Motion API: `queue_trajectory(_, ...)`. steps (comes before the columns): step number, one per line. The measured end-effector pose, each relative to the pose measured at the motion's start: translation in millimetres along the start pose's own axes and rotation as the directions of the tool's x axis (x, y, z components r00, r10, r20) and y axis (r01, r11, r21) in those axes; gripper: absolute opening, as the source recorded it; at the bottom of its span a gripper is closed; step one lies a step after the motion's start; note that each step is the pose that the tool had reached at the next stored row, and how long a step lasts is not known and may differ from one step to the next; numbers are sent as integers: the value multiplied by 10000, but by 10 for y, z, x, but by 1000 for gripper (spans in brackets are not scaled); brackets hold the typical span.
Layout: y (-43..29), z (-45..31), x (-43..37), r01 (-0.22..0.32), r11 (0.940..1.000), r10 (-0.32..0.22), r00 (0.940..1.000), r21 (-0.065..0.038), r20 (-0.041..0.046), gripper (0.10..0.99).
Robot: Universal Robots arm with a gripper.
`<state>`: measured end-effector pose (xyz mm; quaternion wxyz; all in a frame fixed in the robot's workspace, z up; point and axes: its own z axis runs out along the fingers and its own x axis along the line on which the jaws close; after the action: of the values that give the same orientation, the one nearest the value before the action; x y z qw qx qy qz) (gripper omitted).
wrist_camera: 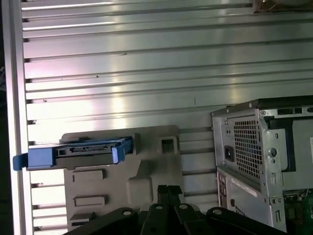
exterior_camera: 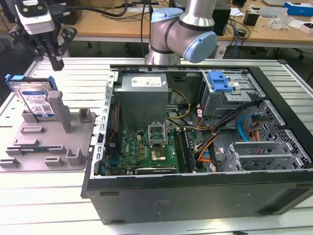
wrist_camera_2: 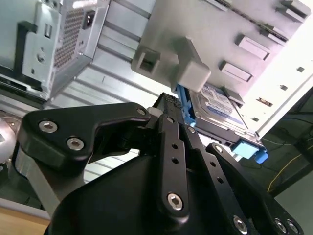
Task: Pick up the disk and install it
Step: 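Reach for the disk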
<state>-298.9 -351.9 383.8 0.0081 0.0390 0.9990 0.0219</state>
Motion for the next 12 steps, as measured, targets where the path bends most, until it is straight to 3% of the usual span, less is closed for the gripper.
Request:
queue_trajectory(5,76,14,173,1,10000,-1,10000,1,-13,106)
queue_trajectory(10,175,33,410,-2,10000,2,10000,3,-30,106)
queue_trajectory(12,197,35,445,-2,10000,2,10000,3,-34,106)
